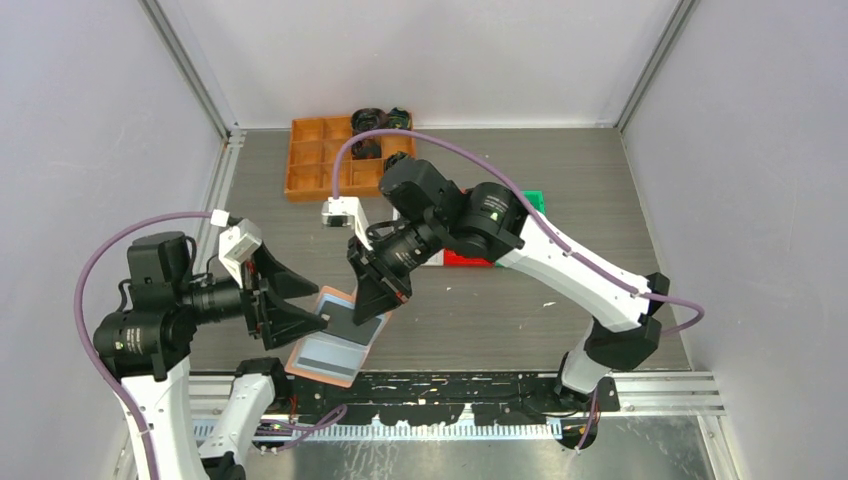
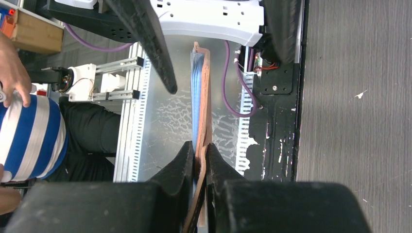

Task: Take the credit cards out of the card holder
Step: Remove the credit card from the card holder.

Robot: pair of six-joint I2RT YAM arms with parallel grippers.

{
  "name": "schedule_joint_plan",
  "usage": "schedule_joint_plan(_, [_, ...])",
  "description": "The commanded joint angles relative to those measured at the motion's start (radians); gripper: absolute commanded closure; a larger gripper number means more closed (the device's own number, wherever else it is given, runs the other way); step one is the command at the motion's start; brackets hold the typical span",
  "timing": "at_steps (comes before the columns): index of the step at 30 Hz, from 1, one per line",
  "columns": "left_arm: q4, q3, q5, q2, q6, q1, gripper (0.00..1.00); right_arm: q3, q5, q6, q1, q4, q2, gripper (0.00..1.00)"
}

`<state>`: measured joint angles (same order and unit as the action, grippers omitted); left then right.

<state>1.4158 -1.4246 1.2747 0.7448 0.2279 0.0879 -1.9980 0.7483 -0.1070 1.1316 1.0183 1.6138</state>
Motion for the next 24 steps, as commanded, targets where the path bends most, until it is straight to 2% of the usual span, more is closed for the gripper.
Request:
schedule_joint_plan(1, [0.061,0.036,0.080,-0.019,0.053,-0.008,0.27,-0.100,0.053,0.034,0.004,0.034,0.045,0.99])
schedule_joint_plan(5, [0.060,0.064,0.101,-0.030,0.047,-0.017,0.41,-0.165,0.065,0.042,0.006,0.064,0.097,0.99])
schedule_joint_plan(11, [-0.034,0.123,0.116,-0.061,-0.016,-0.018,0.78,-0.228,0.073,0.020,0.017,0.048,0.142,0.98])
schedule_joint_plan(12, [-0.057,0.130,0.113,-0.070,-0.029,-0.019,0.84,-0.221,0.072,0.007,0.019,0.021,0.137,0.95])
schedule_joint_plan(14, [-0.152,0.151,0.099,-0.097,-0.097,-0.018,0.96,-0.170,0.086,-0.035,0.017,-0.067,0.109,0.81])
schedule_joint_plan(15, [-0.230,0.167,0.087,-0.115,-0.167,-0.017,1.00,-0.123,0.094,-0.066,0.016,-0.137,0.082,0.72])
schedule_joint_plan(17, [-0.459,0.215,0.042,-0.170,-0.366,-0.018,1.00,0.014,0.112,-0.142,0.005,-0.324,0.008,0.54])
schedule_joint_plan(18, [-0.582,0.255,0.021,-0.211,-0.512,-0.016,1.00,0.141,0.123,-0.197,-0.005,-0.439,-0.040,0.49])
schedule_joint_plan(19, [-0.705,0.287,-0.001,-0.242,-0.613,-0.017,1.00,0.213,0.136,-0.265,-0.022,-0.592,-0.093,0.44])
schedule_joint_plan(20, [-0.802,0.314,-0.021,-0.265,-0.702,-0.018,1.00,0.358,0.143,-0.350,-0.044,-0.769,-0.151,0.40])
schedule_joint_plan(21, [-0.891,0.334,-0.038,-0.277,-0.787,-0.017,1.00,0.474,0.147,-0.452,-0.070,-1.018,-0.202,0.37])
schedule_joint_plan(22, [-0.956,0.346,-0.051,-0.280,-0.854,-0.016,1.00,0.572,0.144,-0.545,-0.094,-1.210,-0.249,0.35])
schedule_joint_plan(24, [-1.009,0.344,-0.077,-0.261,-0.940,-0.018,1.00,0.716,0.113,-0.716,-0.147,-1.451,-0.323,0.35])
